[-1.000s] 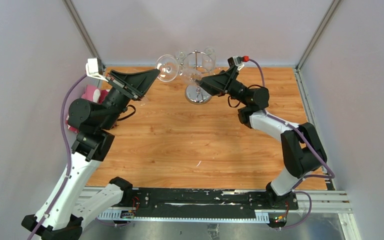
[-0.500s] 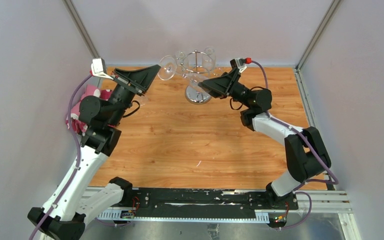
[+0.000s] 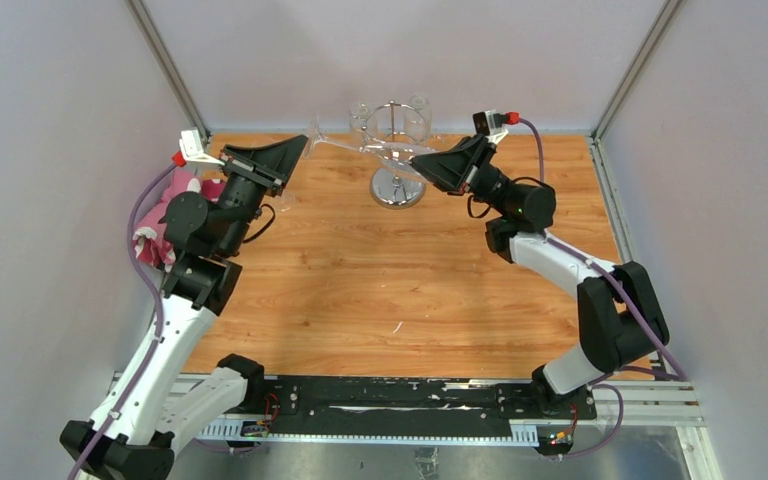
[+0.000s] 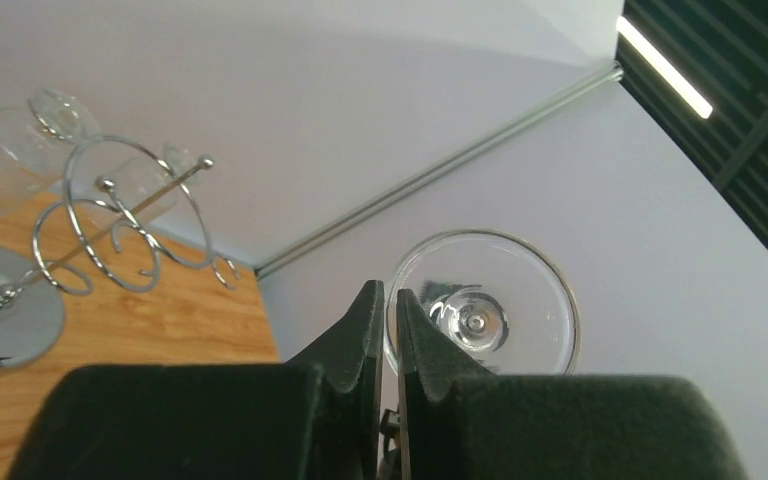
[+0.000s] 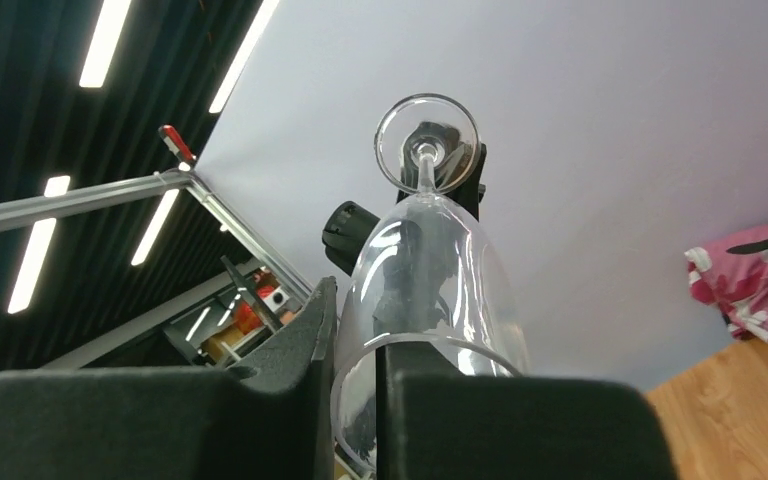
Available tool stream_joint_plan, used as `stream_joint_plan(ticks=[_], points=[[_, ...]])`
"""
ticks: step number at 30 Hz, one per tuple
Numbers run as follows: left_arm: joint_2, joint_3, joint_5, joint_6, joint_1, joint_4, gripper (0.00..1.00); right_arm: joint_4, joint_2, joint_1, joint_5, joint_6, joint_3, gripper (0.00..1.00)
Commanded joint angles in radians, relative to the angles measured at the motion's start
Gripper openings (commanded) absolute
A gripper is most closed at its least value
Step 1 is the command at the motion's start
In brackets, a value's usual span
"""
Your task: Take the wine glass off the wine glass rack
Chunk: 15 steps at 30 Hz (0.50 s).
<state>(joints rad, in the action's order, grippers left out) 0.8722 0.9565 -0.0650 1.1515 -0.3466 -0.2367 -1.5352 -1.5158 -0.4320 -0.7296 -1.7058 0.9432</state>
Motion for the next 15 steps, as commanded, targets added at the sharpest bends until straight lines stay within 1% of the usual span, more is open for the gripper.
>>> stream_joint_plan(ticks=[1, 9, 12, 15], points=[[0.037, -0.031, -0.151, -0.041, -0.035, 0.126, 0.00, -0.059, -0.009, -0.024, -0.022, 0.016, 0.037, 0.00], [0.065, 0.034, -0.159, -0.115, -0.034, 0.189, 0.01, -0.060, 0.008, -0.009, -0.032, 0.010, 0.029, 0.00], [0.069, 0.080, -0.108, -0.197, -0.034, 0.268, 0.13, -0.059, 0.042, 0.018, -0.036, 0.006, 0.000, 0.00], [0.067, 0.131, 0.000, -0.301, -0.028, 0.356, 0.24, -0.054, 0.095, 0.057, -0.050, 0.002, -0.023, 0.00]])
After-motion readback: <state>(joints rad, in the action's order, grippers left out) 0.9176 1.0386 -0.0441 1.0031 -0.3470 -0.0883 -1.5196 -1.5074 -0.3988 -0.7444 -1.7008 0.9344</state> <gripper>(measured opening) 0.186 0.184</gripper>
